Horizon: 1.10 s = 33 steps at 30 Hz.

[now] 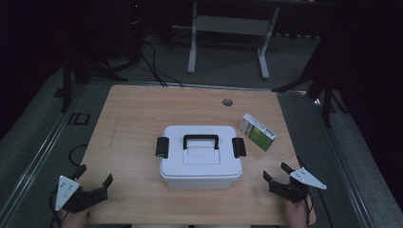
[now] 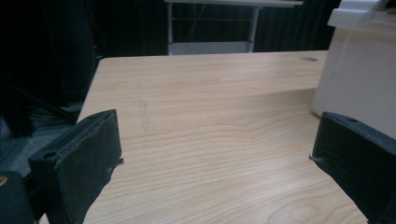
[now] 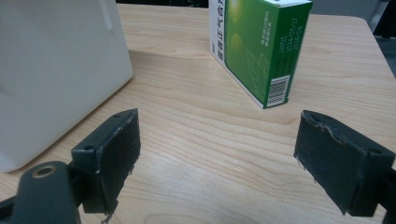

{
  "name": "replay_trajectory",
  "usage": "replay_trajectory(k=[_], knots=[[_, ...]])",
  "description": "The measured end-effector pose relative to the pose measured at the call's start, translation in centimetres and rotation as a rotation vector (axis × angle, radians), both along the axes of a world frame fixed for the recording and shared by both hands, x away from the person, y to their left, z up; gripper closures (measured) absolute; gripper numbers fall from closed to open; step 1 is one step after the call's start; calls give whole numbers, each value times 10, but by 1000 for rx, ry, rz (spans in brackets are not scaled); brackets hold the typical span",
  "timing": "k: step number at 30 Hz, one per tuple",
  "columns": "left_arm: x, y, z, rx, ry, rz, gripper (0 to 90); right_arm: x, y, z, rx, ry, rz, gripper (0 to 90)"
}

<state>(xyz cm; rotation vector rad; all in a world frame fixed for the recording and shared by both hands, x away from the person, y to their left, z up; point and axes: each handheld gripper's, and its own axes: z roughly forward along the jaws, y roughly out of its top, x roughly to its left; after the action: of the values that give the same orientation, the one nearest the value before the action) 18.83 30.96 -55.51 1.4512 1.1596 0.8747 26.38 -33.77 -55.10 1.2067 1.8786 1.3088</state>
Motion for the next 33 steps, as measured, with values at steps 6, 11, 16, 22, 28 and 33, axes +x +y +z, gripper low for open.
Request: replay_trajectory(k=[6,11,16,22,28,33], knots=[[1,8,-1,-30,46,-19,16,-1,-2,0,1,2,10,139],[2,9,1,-27,64,-73,16,-1,-2,1,1,3,17,139],[2,17,4,-17,186,-193,16,-1,-2,0,2,7,21,139],[5,21,9,38,303,-326,19,-1,-1,0,-9,10,24,139],[10,18,20,139,415,-455,25,-1,-1,0,-5,10,22,139],[15,12,28,232,501,-508,46,-1,-1,0,-10,11,24,139]])
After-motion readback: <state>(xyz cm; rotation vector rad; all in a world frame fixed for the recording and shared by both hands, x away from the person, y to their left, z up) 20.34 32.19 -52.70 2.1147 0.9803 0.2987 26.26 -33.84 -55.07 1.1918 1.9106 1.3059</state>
